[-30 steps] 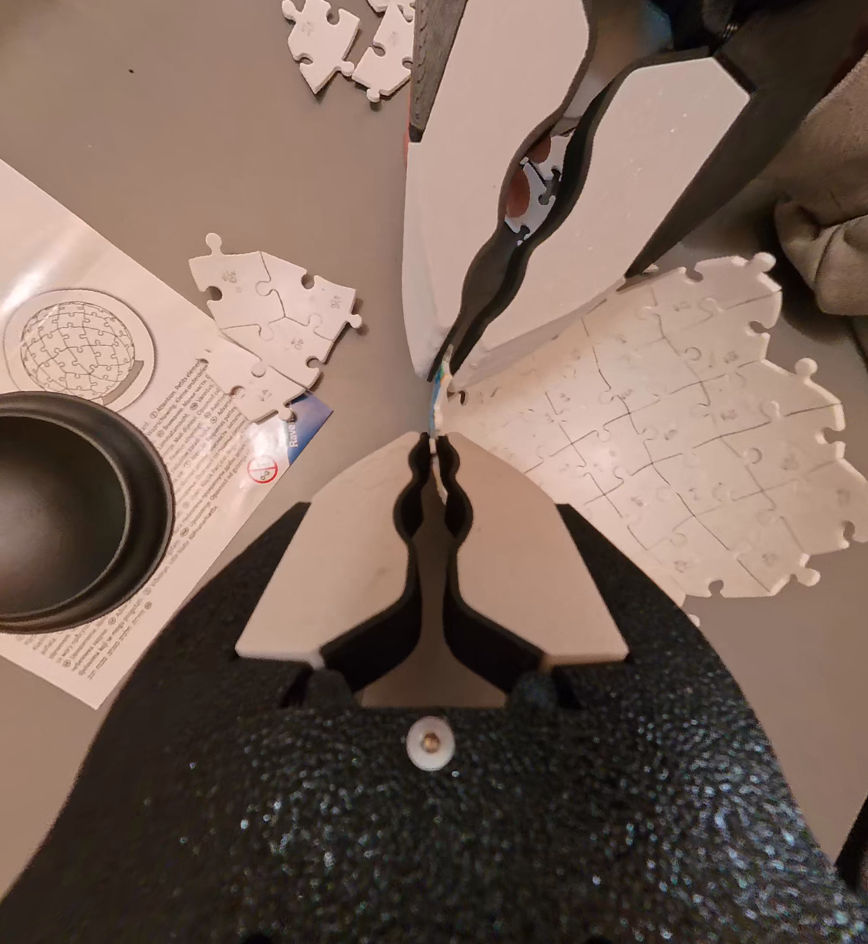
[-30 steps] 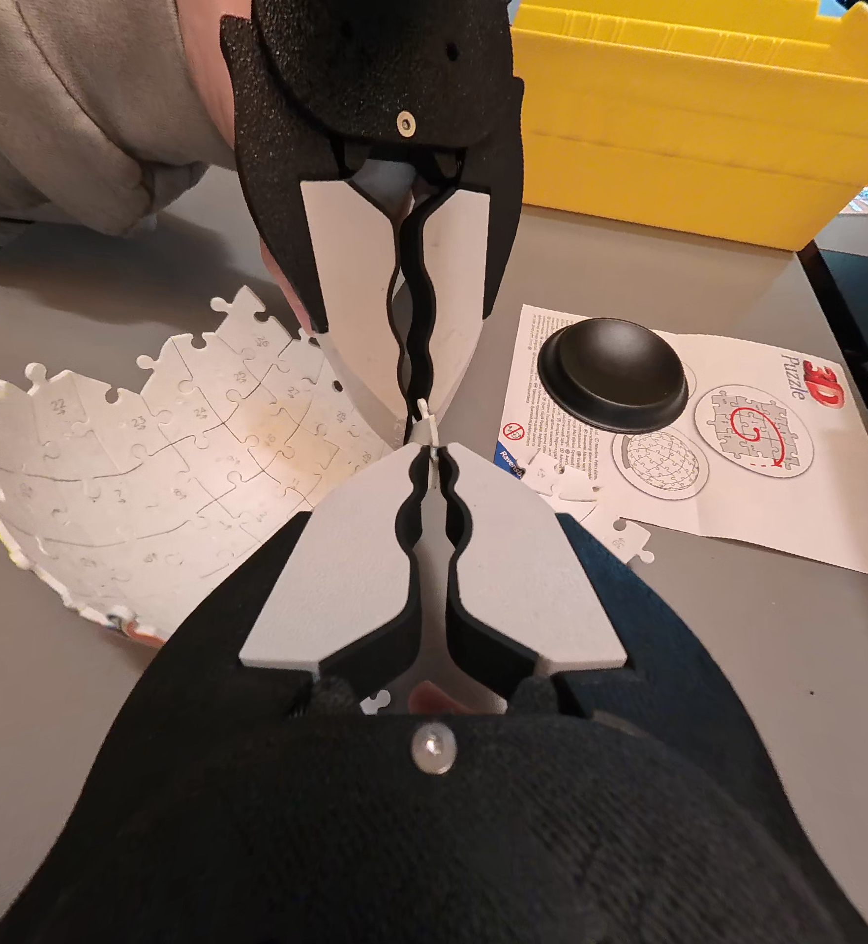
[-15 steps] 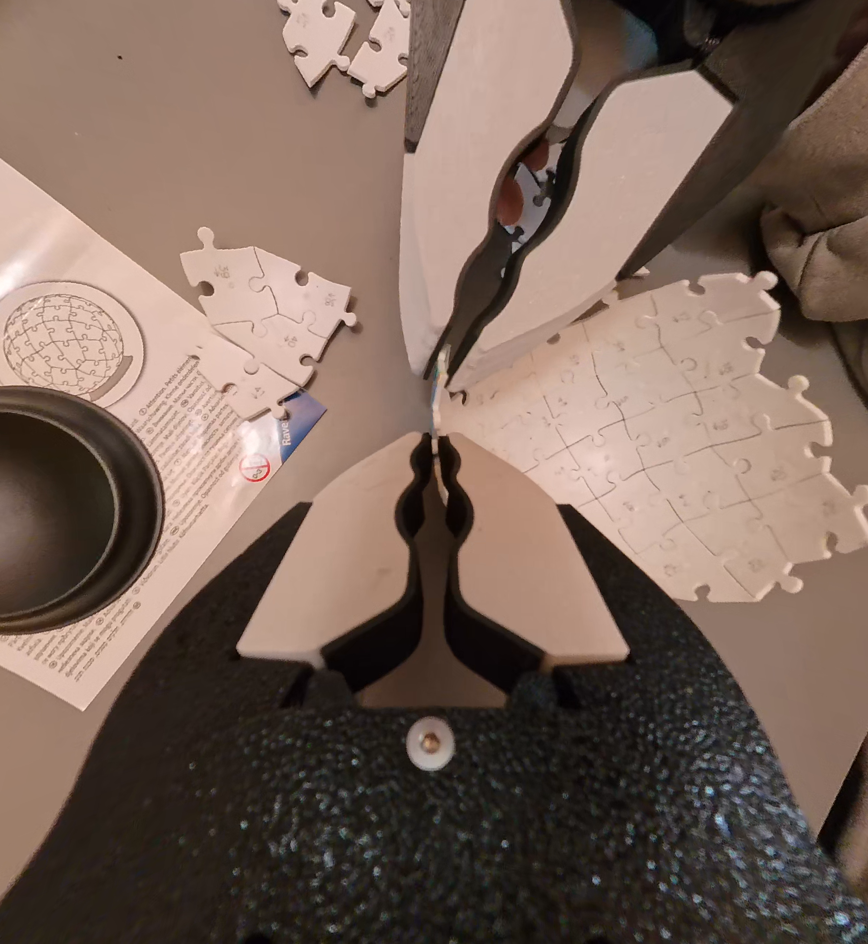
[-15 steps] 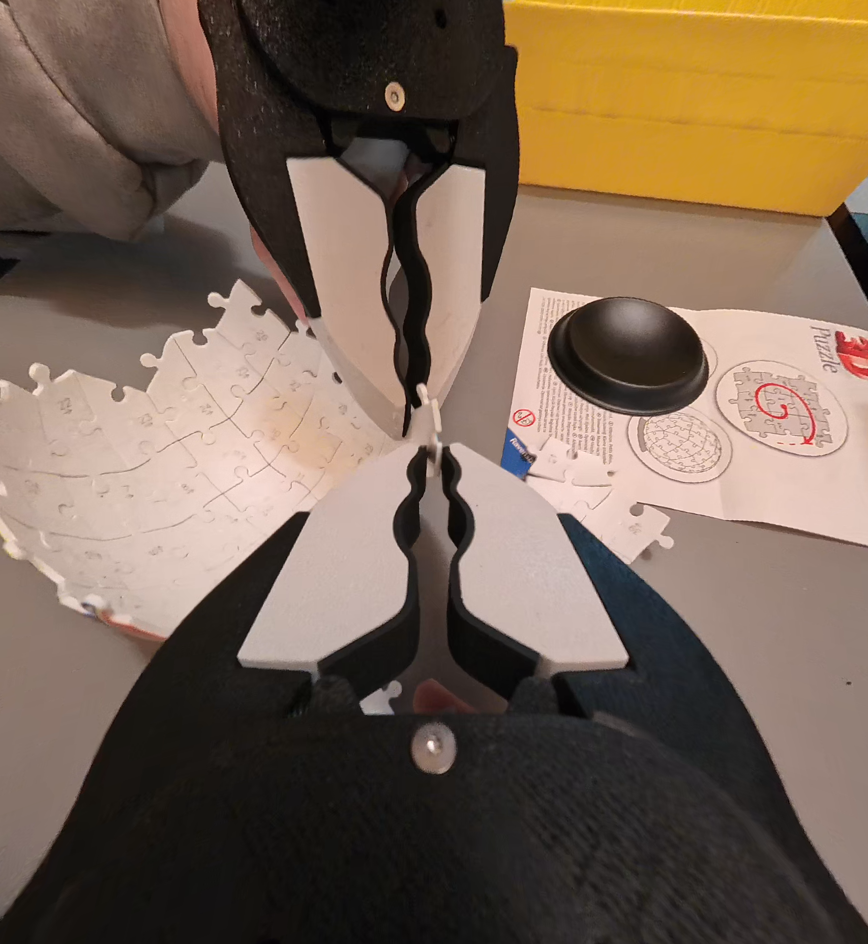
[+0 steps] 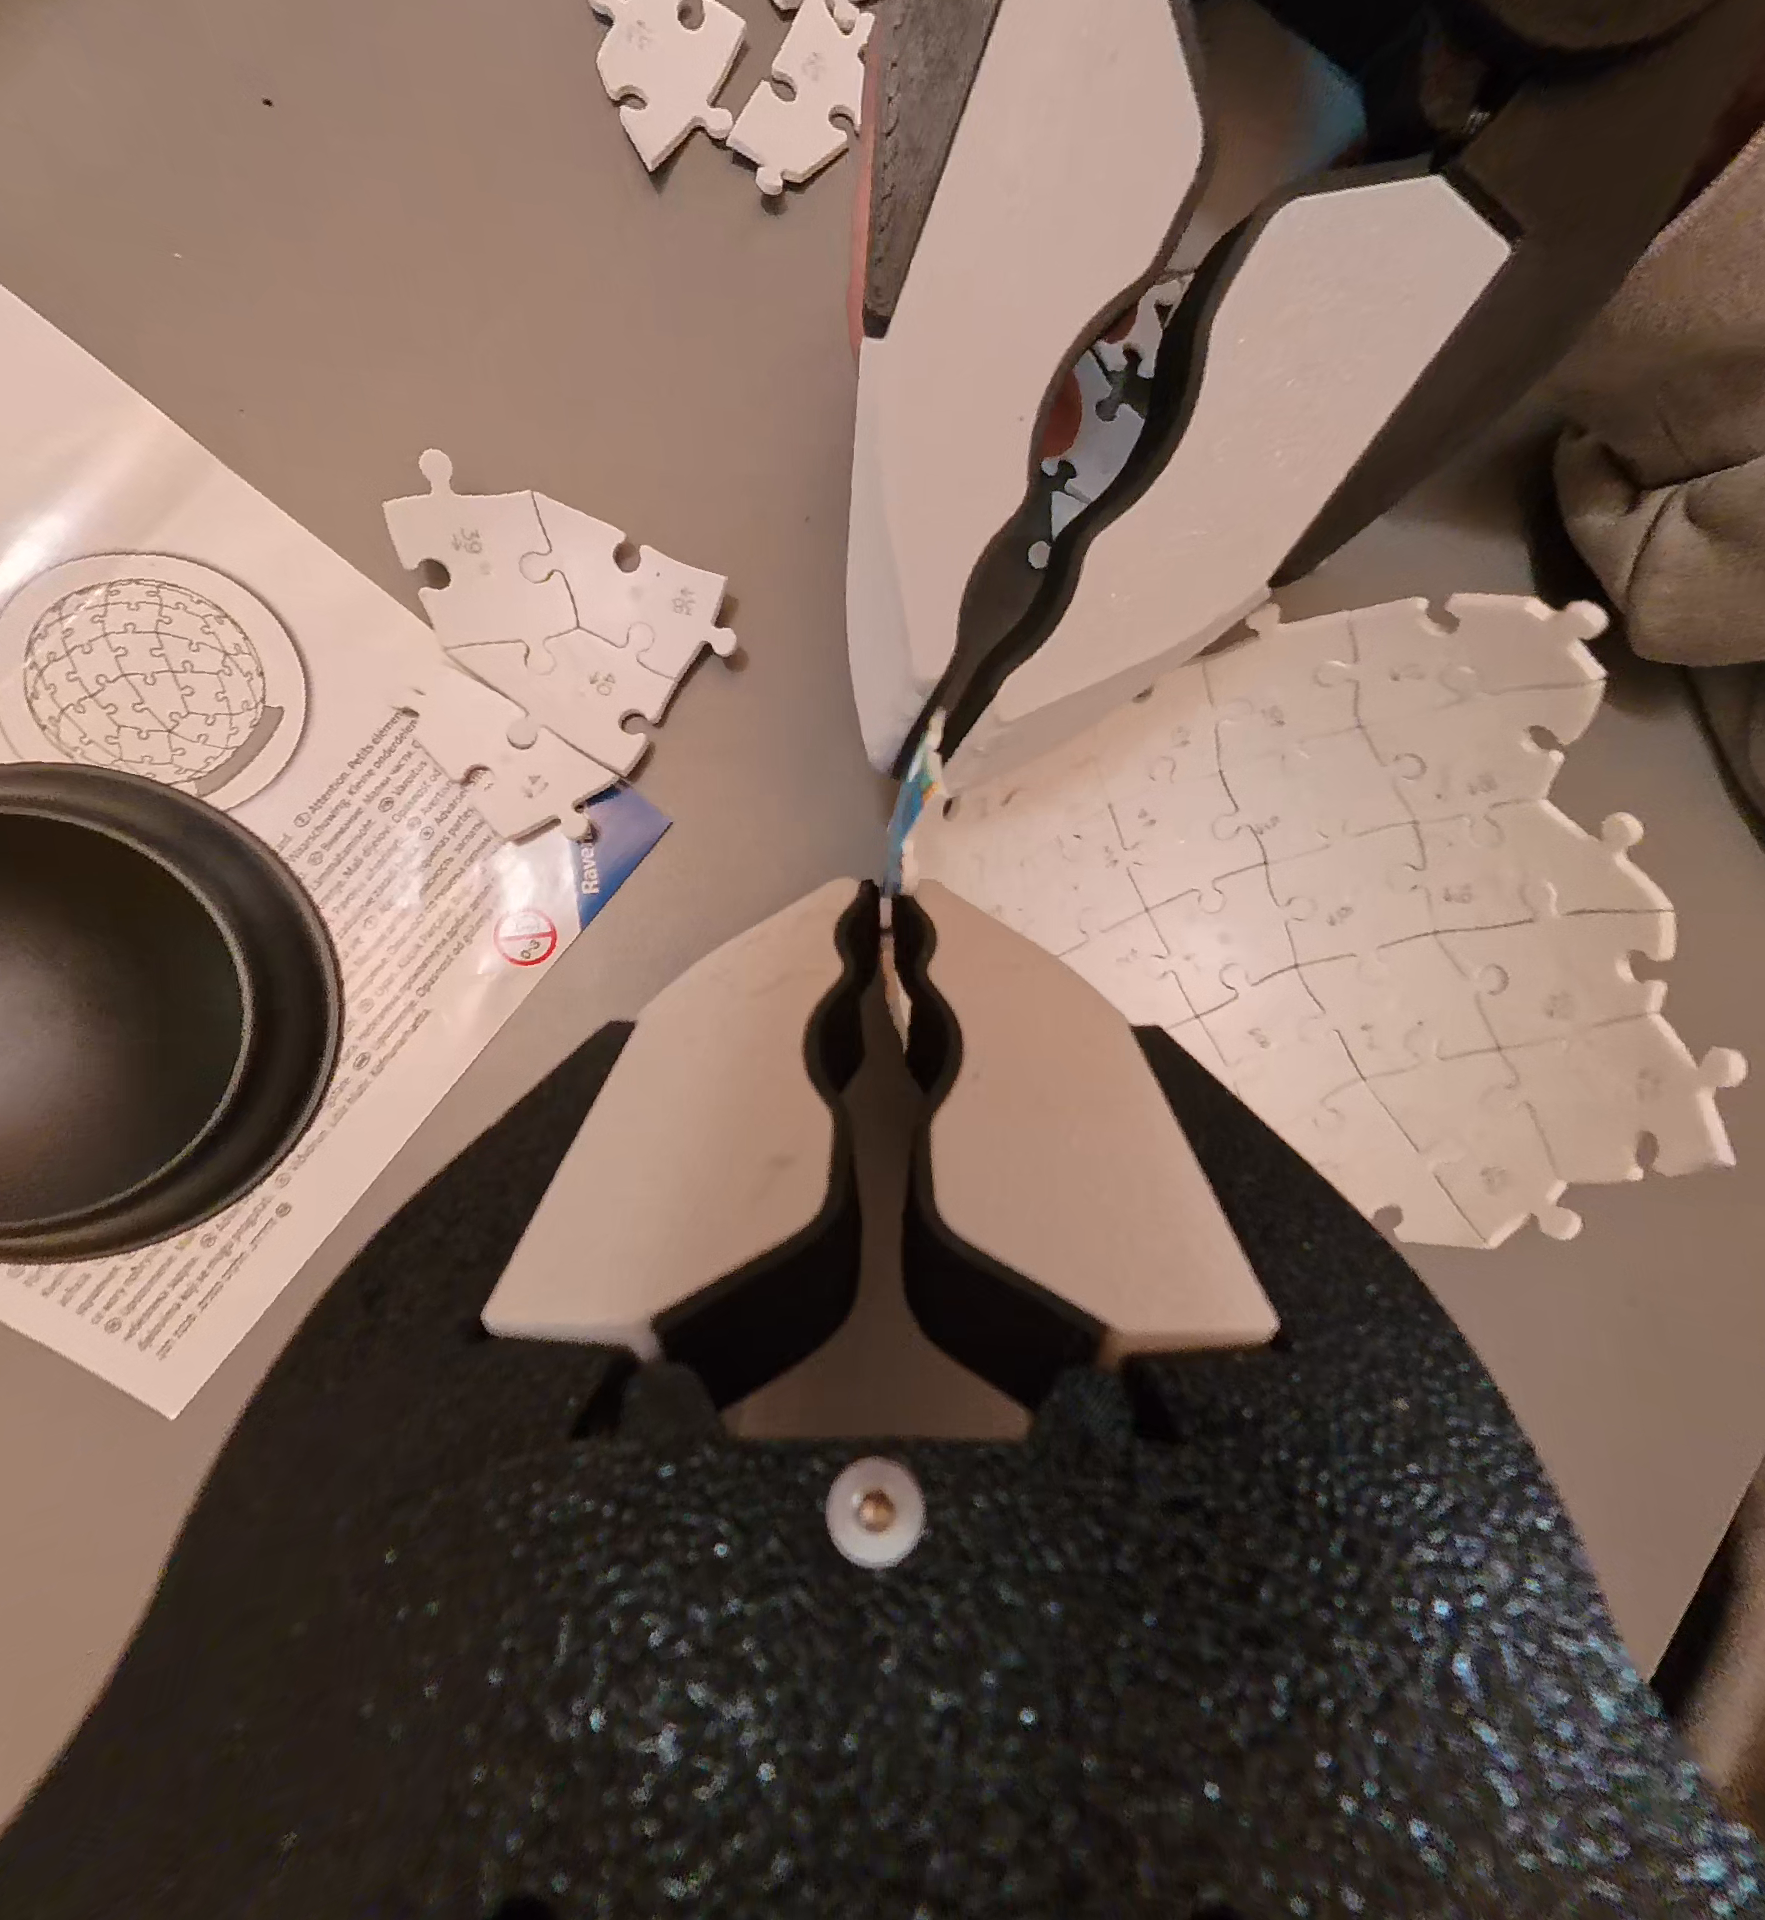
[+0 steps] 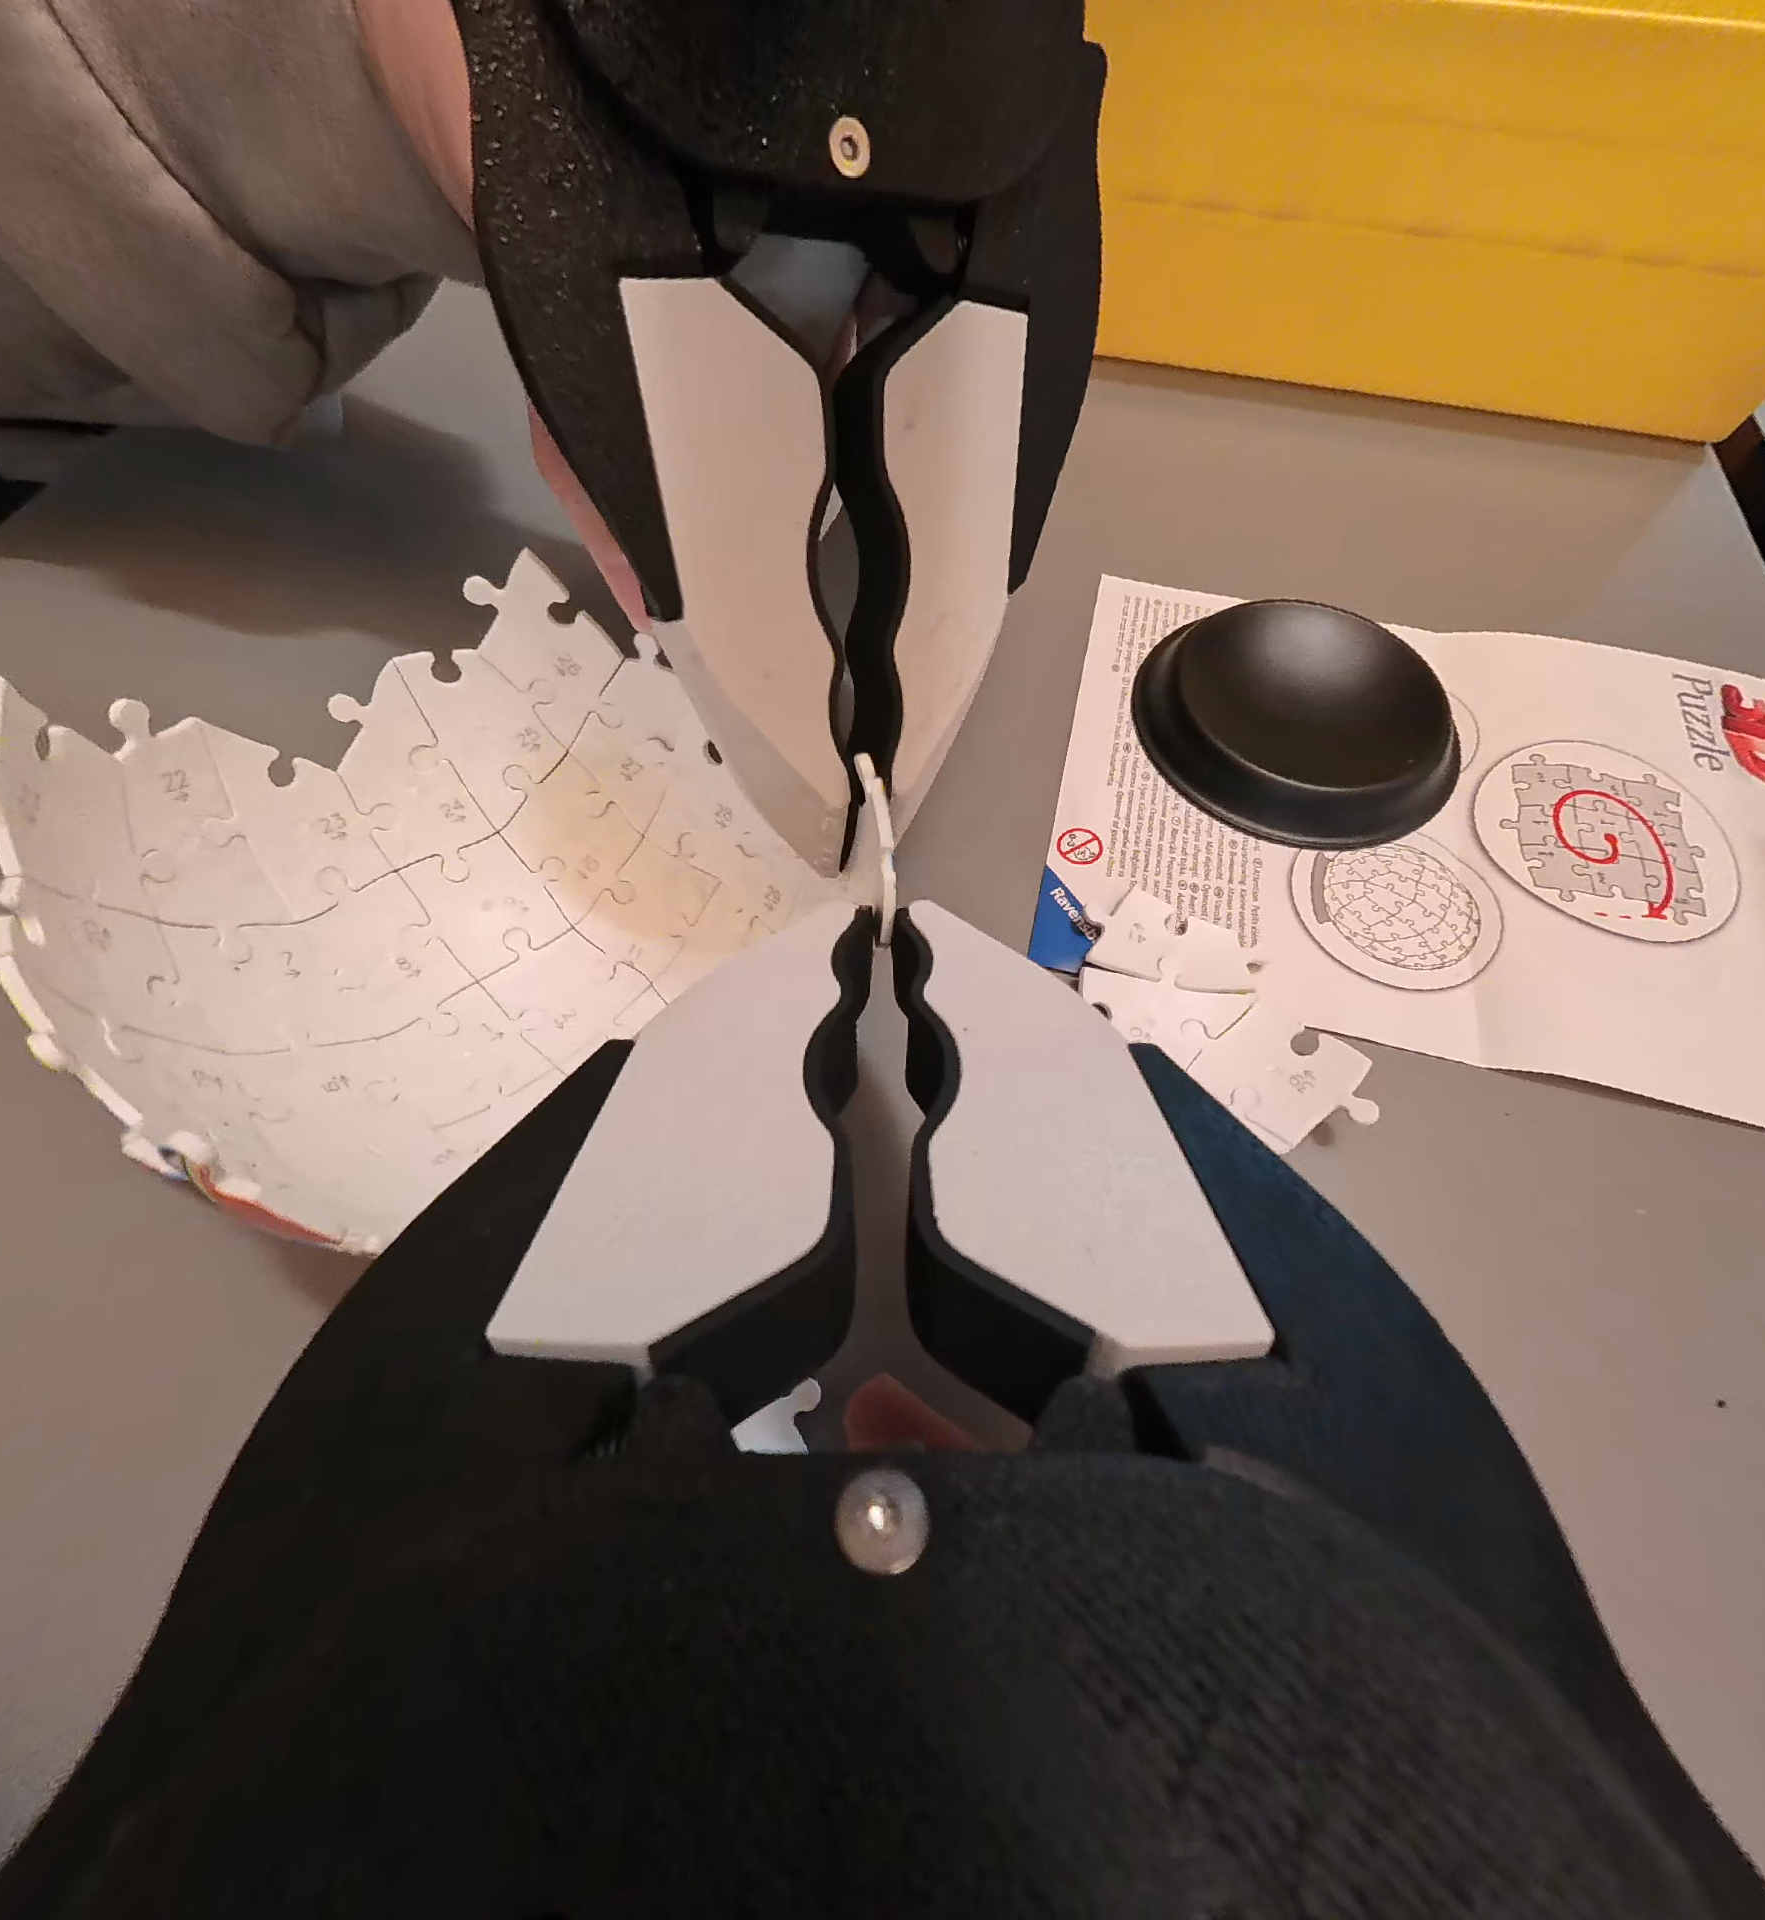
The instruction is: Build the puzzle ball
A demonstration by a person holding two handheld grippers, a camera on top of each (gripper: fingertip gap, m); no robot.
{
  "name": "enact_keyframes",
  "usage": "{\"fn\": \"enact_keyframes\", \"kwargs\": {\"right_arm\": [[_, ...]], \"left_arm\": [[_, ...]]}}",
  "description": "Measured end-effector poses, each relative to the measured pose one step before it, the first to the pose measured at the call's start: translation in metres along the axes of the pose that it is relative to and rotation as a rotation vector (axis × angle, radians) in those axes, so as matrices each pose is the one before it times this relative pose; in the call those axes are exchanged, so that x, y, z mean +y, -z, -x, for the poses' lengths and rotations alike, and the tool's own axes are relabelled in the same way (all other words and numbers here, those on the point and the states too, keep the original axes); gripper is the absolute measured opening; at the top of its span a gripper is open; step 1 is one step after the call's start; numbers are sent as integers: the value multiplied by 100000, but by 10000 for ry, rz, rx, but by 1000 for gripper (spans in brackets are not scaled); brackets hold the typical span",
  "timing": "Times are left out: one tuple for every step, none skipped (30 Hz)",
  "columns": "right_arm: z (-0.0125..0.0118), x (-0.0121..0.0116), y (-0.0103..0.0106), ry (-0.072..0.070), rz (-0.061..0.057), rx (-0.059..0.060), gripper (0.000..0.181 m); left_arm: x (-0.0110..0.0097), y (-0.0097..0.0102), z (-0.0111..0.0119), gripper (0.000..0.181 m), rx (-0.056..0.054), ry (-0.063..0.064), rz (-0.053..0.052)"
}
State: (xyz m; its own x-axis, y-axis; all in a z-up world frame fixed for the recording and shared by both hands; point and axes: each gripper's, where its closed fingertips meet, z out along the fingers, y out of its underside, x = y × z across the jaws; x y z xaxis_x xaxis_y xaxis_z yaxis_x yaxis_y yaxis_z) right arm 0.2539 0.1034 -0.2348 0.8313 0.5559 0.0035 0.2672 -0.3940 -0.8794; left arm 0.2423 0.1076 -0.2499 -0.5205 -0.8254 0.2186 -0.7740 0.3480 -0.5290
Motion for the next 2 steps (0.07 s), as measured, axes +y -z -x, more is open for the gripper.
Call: {"fn": "enact_keyframes", "kwargs": {"right_arm": [[20, -6, 14, -27, 10, -11, 4], [25, -6, 20, -57, 7, -22, 3]], "left_arm": [[-15, 6, -13, 2, 11, 7, -10], [-13, 3, -9, 2, -1, 4, -12]]}}
